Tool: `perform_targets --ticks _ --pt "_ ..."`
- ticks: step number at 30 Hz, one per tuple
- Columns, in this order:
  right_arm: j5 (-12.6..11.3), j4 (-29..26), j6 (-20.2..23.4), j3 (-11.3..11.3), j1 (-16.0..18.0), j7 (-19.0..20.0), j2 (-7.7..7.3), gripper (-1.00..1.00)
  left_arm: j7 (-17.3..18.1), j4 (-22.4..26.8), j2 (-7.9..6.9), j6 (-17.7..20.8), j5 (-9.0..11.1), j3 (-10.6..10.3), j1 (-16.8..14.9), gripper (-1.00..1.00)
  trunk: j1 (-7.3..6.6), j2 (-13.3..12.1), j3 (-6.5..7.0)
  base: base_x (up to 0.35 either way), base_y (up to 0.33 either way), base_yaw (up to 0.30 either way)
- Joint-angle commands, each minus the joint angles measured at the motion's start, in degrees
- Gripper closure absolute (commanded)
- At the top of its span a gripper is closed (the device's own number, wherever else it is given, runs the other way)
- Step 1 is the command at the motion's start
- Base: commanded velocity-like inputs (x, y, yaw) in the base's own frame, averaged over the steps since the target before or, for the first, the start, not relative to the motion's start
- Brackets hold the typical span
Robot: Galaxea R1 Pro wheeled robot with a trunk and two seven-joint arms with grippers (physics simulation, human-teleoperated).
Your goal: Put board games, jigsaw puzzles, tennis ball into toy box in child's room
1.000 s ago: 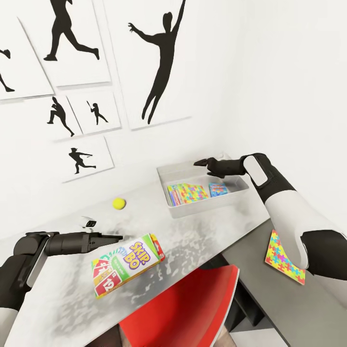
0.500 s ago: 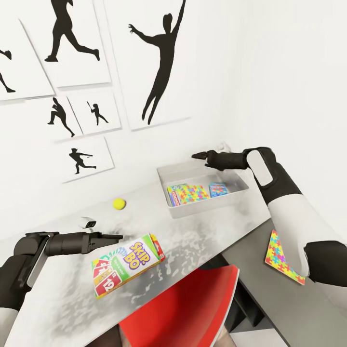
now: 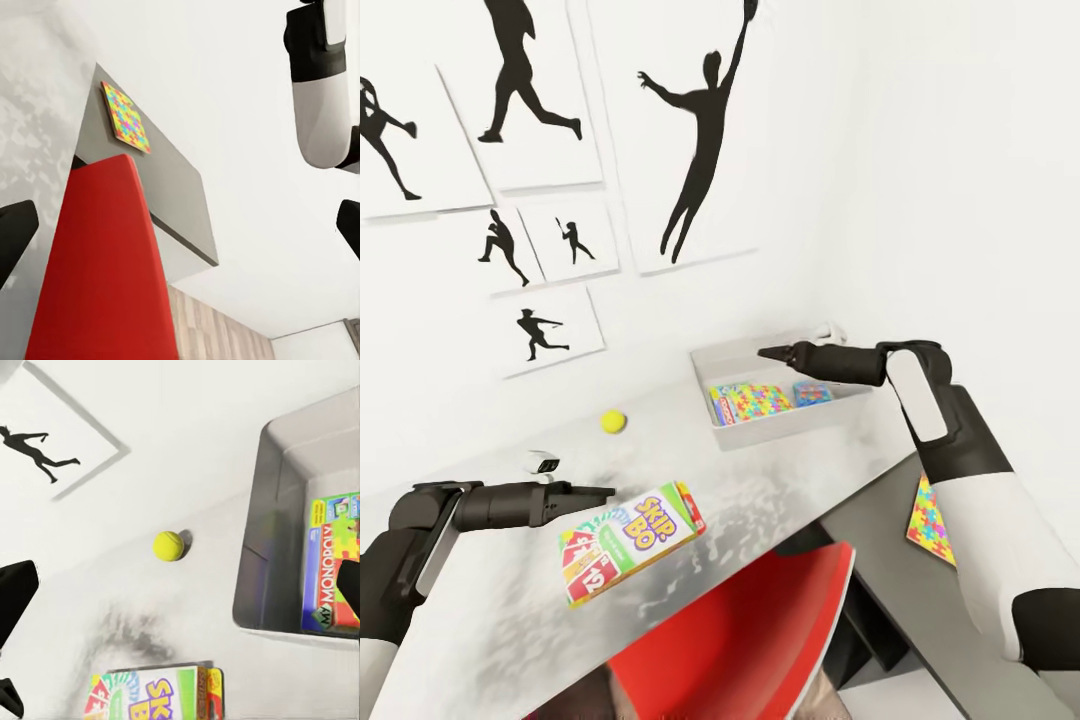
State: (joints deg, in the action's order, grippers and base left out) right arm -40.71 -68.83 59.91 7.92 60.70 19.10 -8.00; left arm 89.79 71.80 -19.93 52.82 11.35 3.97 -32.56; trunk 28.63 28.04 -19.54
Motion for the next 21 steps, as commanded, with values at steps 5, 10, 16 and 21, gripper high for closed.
perform_targets --ticks 5,10,16,21 --pt "0.65 -0.93 0.09 0.26 -0.71 0.49 0.41 -1.00 0.21 0.00 -0.02 0.61 -0.01 -0.02 -0.03 -1.00 0.01 0.09 0.37 -0.172 0.149 0.055" --pt "1.03 -1.06 0.05 0.41 -0.97 0.28 0.76 -1.00 0.21 0.00 -0.02 0.61 -0.01 -0.02 -0.04 -1.00 0.01 0.09 0.80 -0.206 0.187 0.155" --pt "1.29 -1.04 -0.04 0.52 -1.02 0.03 0.88 -1.00 0.21 0.00 -0.02 0.61 -0.01 -0.02 -0.02 -1.00 0.01 0.09 1.27 -0.294 0.050 0.197" --pt "1.39 -0.97 -0.10 0.58 -1.02 -0.05 0.95 -1.00 0.21 0.02 -0.05 0.61 -0.01 -0.02 -0.02 -1.00 0.01 0.09 1.62 -0.230 0.006 0.209"
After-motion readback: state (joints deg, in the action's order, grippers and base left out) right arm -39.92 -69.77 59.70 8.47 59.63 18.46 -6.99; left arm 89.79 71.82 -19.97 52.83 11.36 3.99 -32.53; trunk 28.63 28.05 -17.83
